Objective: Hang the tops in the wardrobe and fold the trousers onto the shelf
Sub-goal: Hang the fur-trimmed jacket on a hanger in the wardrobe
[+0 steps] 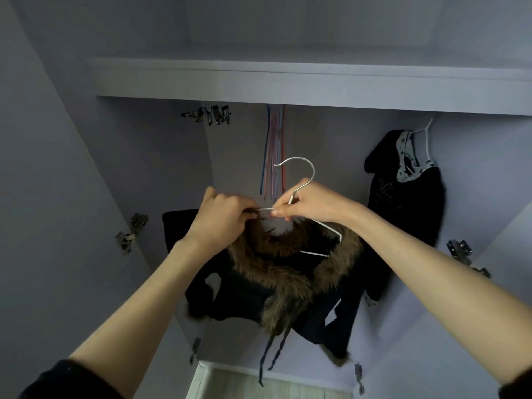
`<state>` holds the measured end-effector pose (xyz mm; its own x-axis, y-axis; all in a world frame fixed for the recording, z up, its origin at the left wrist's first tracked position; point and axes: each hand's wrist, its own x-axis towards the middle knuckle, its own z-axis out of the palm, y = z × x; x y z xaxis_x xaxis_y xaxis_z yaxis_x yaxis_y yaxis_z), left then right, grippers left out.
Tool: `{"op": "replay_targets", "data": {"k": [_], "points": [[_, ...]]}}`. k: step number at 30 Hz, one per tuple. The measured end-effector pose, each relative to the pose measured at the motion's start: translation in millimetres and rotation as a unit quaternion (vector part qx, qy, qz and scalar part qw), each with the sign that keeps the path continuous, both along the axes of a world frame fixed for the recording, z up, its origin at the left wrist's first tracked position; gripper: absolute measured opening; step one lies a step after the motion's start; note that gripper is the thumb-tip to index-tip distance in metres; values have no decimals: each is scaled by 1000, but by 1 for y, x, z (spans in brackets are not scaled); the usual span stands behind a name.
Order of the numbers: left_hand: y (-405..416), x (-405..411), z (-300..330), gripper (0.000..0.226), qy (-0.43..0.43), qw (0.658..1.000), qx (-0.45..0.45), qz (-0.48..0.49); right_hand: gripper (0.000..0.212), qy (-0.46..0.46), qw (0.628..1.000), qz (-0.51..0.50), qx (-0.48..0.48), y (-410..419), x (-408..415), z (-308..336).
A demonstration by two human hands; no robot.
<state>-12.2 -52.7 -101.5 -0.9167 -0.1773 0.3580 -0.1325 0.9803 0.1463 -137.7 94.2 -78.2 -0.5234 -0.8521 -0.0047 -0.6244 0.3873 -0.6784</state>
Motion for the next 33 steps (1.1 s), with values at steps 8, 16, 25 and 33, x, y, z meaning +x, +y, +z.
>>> {"op": "replay_targets", "data": {"k": [8,16,25,33], "points": [[-15,7,-18,27,69,992,88,52,67,40,971,-67,224,39,-30,-51],[-36,21,-26,25,95,989,63,91,25,67,967,-175,174,34,-37,-87],[-51,35,-44,36,-1,987,-44,158,19,41,980,-193,33,29,-37,-97],[-51,29,-59,32,-32,973,-91,211,16,57,969,-194,-142,39,-36,-73]]}}
